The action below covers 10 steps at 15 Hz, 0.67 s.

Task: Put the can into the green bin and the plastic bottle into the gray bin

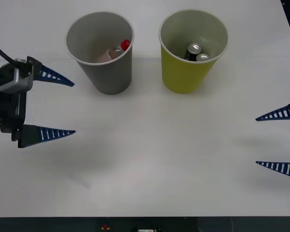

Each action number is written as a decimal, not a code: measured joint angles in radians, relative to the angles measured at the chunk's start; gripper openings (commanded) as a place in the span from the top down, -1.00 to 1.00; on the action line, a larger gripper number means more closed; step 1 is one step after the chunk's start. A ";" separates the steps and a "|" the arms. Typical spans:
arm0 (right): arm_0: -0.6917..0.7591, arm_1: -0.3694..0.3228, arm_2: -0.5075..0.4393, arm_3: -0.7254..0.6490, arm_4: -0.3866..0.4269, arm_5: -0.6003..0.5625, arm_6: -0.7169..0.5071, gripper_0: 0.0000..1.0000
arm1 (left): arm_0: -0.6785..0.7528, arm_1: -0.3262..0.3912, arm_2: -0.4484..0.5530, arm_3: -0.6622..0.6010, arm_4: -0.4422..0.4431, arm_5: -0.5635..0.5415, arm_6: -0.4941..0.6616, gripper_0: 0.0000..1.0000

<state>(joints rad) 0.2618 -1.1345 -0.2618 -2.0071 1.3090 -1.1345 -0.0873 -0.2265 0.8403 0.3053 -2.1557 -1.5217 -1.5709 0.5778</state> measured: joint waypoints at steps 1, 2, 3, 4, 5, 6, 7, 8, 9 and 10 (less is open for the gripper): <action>0.000 0.000 0.000 0.000 0.000 0.000 0.000 -1.00 | 0.034 0.016 0.019 0.000 0.014 0.000 -0.025 -1.00; 0.000 0.000 0.000 0.000 0.000 0.000 0.000 -1.00 | 0.061 0.026 0.034 0.002 0.026 0.000 -0.042 -1.00; 0.000 0.000 0.000 0.000 0.000 0.000 0.000 -1.00 | 0.087 0.036 0.049 0.003 0.038 0.000 -0.058 -1.00; 0.000 0.000 0.000 0.000 0.000 0.000 0.000 -1.00 | 0.111 0.046 0.061 0.004 0.047 0.000 -0.070 -1.00; 0.000 0.000 0.000 0.000 0.000 0.000 0.000 -1.00 | 0.132 0.056 0.069 0.006 0.061 0.000 -0.078 -1.00; 0.000 0.000 0.000 0.000 0.000 0.000 0.000 -1.00 | 0.158 0.072 0.073 0.015 0.082 0.010 -0.095 -1.00; 0.000 0.000 0.000 0.000 0.000 0.000 0.000 -1.00 | 0.182 0.089 0.074 0.035 0.107 0.028 -0.127 -1.00; 0.000 0.000 0.000 0.000 0.000 0.000 0.000 -1.00 | 0.193 0.101 0.074 0.058 0.125 0.038 -0.160 -1.00; 0.000 0.000 0.000 0.000 0.000 0.000 0.000 -1.00 | 0.195 0.111 0.074 0.087 0.138 0.039 -0.196 -1.00; 0.000 0.000 0.000 0.000 0.000 0.000 0.000 -1.00 | 0.196 0.119 0.073 0.115 0.149 0.037 -0.227 -1.00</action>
<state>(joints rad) 0.2618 -1.1345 -0.2618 -2.0071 1.3090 -1.1345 -0.0873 -0.0307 0.9594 0.3786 -2.0412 -1.3730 -1.5342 0.3513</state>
